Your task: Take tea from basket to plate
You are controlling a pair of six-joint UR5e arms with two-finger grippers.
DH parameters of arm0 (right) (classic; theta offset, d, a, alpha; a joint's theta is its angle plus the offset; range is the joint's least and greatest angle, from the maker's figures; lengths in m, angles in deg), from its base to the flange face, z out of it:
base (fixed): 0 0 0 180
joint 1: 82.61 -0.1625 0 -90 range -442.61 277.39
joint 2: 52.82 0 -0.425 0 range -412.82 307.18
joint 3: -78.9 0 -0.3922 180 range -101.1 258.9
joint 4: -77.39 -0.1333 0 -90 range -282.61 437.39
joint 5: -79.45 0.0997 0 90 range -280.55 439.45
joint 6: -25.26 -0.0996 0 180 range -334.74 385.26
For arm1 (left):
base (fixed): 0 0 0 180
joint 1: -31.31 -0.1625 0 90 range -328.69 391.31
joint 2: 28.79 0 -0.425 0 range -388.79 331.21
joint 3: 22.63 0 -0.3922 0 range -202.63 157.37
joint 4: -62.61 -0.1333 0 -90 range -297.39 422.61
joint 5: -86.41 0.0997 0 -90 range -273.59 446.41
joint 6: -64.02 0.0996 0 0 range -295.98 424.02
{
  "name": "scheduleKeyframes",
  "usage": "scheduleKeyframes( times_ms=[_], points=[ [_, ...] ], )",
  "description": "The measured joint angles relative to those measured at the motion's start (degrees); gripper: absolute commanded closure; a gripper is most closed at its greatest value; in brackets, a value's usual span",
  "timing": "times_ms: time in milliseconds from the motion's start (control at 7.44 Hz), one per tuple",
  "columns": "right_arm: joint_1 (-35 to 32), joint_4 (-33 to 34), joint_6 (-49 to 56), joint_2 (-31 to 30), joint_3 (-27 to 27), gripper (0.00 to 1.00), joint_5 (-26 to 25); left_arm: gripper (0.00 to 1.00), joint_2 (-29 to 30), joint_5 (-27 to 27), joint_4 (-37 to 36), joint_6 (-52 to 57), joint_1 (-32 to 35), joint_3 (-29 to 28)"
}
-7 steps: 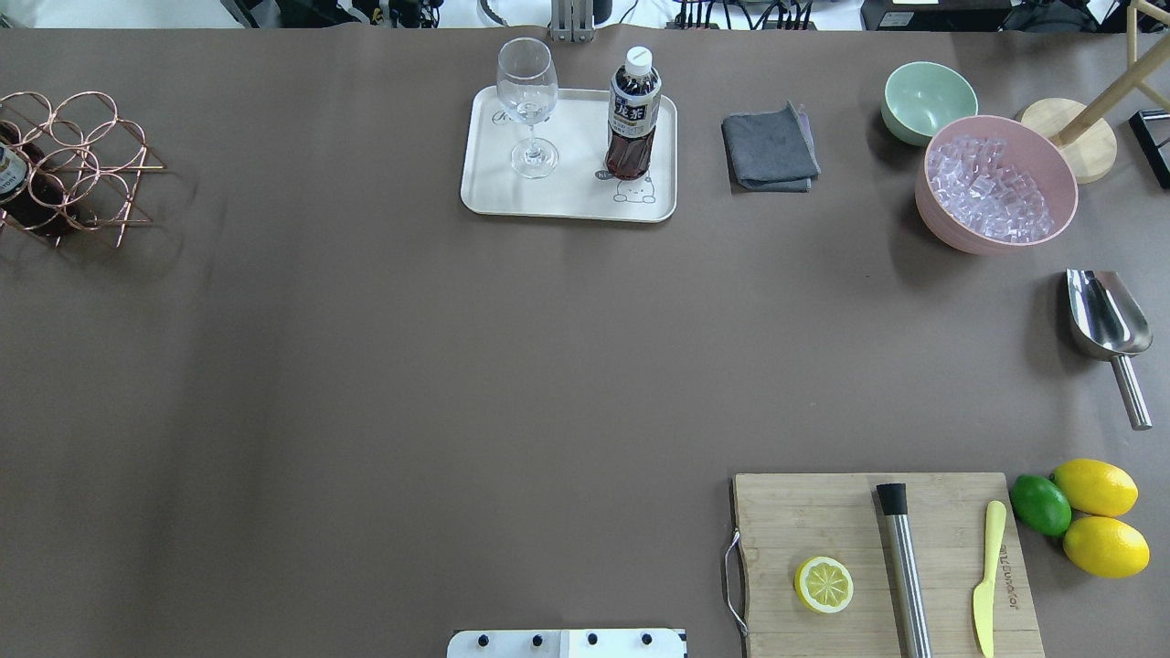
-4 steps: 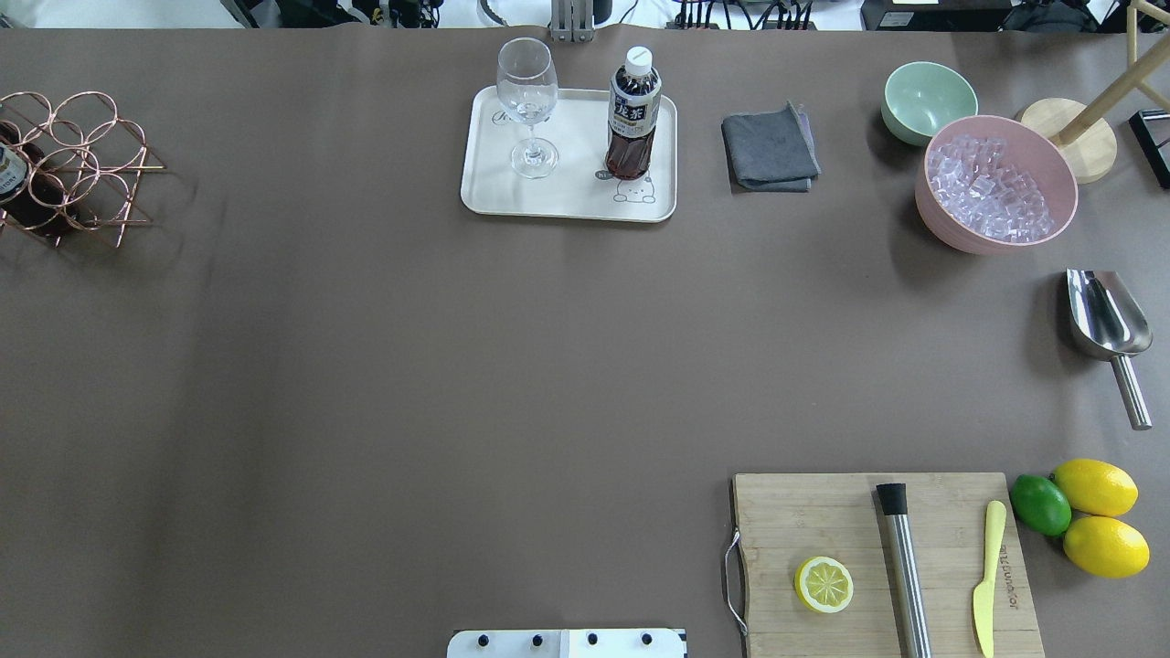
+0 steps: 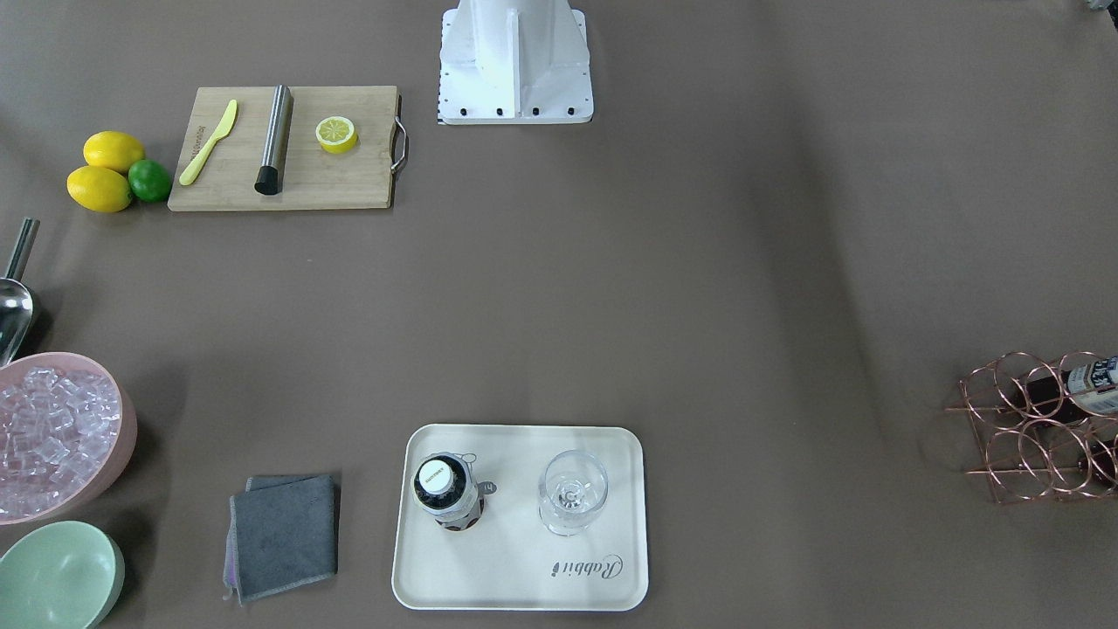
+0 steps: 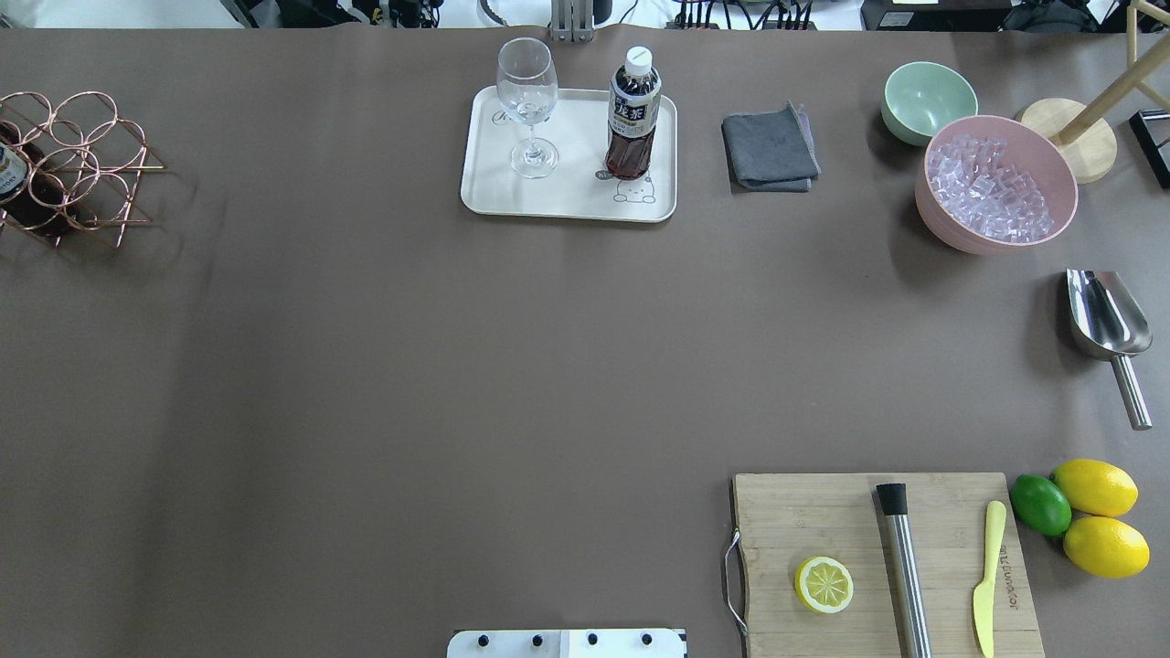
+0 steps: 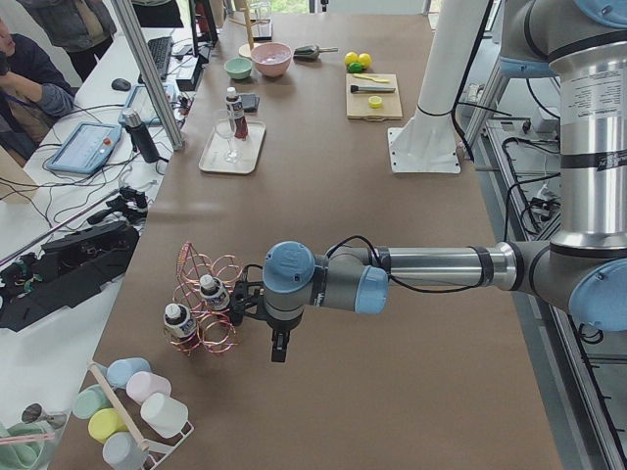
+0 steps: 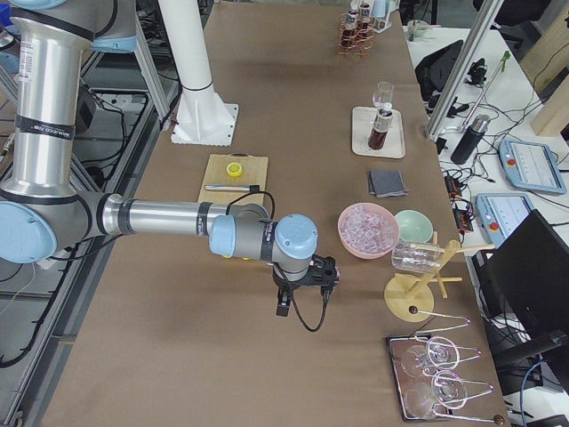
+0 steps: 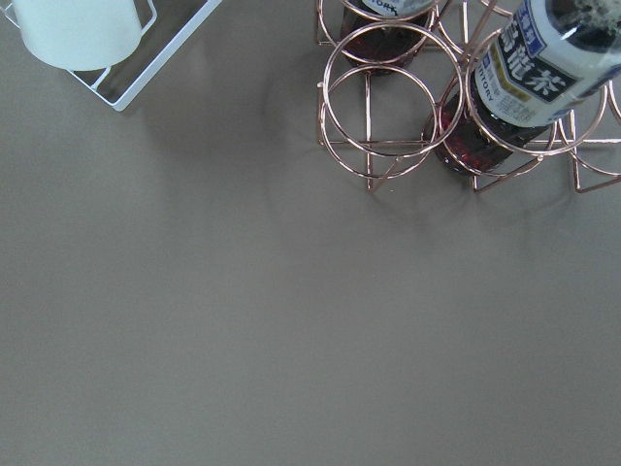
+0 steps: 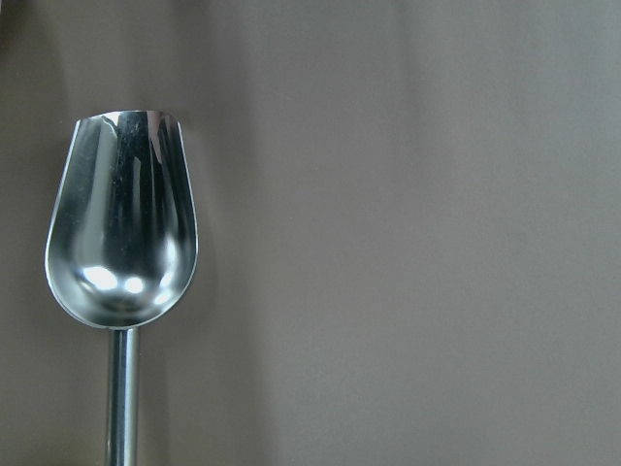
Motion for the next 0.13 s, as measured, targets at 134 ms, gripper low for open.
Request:
scheduleKeyframes(
  times_ms=[134],
  points=[
    [0.0, 0.0, 0.0, 0.0, 0.0, 0.00, 0.0, 0.02, -0.9, 0.0, 1.8, 0.0, 0.1, 0.0]
  ],
)
